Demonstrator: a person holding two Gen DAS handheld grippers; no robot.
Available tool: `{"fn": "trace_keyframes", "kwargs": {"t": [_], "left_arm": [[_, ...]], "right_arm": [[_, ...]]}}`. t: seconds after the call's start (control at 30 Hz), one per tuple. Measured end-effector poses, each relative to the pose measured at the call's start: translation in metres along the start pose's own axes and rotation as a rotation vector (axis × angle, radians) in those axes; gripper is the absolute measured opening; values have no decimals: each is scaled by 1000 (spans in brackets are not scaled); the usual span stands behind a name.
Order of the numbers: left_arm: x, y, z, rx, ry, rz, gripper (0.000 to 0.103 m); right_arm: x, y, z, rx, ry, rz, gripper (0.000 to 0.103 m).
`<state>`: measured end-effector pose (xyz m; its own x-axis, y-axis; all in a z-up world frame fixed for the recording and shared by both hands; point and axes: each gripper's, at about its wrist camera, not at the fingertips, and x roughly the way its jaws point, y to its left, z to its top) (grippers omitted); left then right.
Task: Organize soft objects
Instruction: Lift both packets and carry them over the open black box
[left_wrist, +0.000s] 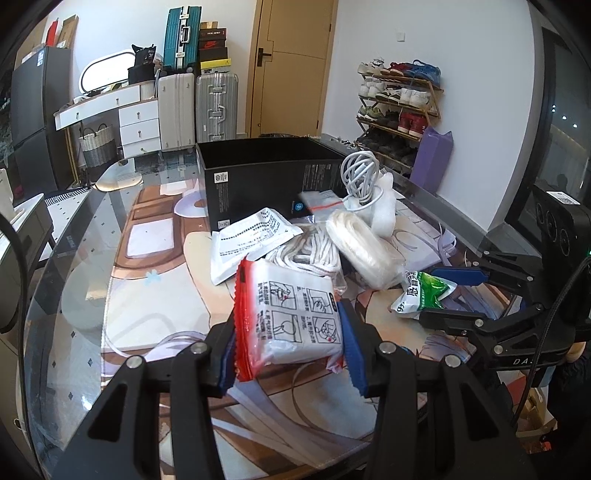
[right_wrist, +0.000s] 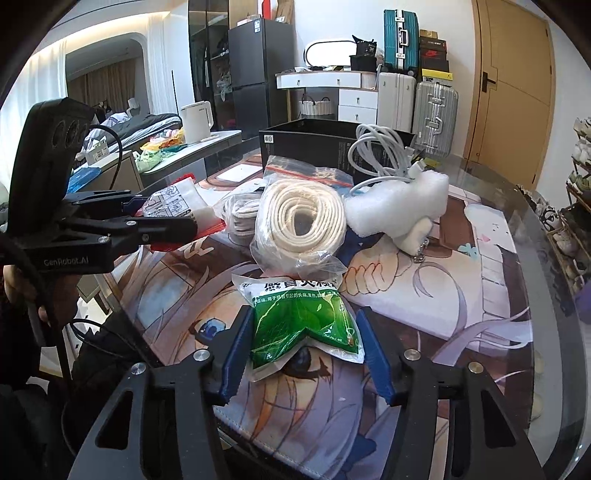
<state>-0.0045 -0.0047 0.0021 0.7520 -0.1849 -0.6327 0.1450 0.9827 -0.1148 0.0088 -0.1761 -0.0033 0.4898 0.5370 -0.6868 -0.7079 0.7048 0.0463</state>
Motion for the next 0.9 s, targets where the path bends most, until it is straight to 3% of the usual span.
{"fn": "trace_keyframes", "kwargs": {"t": [0.33, 0.9], "left_arm": [[-3, 0, 2, -8, -7, 5, 46], [-20, 4, 18, -28, -62, 4, 46]], "right_arm": [[-12, -4, -3, 9, -20, 2, 52], [-57, -8, 9, 34, -182, -1, 51]]}}
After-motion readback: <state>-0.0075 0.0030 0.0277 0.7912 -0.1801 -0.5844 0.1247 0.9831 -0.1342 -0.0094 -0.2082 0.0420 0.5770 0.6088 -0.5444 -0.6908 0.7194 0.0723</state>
